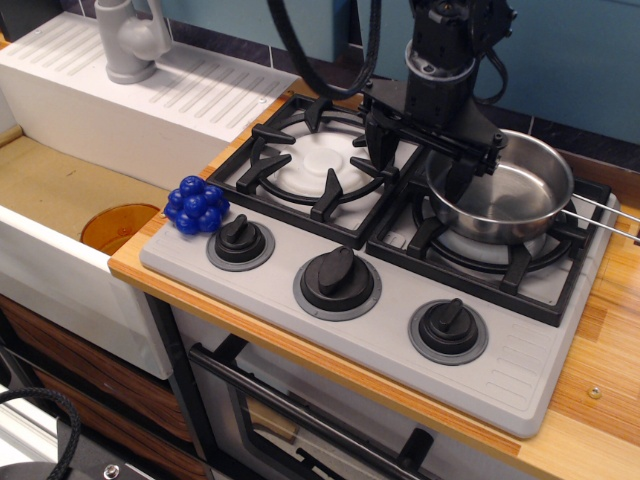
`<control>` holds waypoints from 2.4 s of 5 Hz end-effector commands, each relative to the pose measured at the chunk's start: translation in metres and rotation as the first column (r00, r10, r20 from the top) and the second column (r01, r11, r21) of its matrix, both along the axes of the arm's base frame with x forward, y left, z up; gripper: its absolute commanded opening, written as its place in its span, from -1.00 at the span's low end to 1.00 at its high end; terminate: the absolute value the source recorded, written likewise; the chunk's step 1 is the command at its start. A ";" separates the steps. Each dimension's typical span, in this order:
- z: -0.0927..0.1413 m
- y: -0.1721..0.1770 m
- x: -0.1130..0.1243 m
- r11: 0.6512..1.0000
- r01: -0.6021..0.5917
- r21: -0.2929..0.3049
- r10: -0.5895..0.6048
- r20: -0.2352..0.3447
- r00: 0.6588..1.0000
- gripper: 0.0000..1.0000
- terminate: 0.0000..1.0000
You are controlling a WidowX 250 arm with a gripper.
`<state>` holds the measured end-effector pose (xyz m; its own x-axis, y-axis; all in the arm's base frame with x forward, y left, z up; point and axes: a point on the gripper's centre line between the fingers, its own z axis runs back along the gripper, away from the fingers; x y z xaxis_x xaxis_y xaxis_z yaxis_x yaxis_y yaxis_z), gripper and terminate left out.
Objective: Put pan on stove and put blueberry in pan
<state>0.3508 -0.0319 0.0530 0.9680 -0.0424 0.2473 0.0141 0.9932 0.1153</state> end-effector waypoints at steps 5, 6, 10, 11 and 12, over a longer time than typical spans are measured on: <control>0.036 -0.005 0.019 0.998 0.034 0.051 -0.034 -0.007 0.999 -1.00 -1.00; 0.052 -0.004 0.018 0.997 0.036 0.063 -0.034 -0.034 0.999 -1.00 -1.00; 0.119 0.029 0.013 0.989 0.081 0.122 -0.066 -0.128 0.990 -1.00 -1.00; 0.128 0.047 0.014 0.985 0.106 0.135 -0.086 -0.142 0.986 -1.00 -1.00; 0.130 0.062 0.015 0.982 0.120 0.145 -0.099 -0.141 0.985 -1.00 -1.00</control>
<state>0.3616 0.0295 0.1425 0.9839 -0.1781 -0.0173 0.1772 0.9565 0.2316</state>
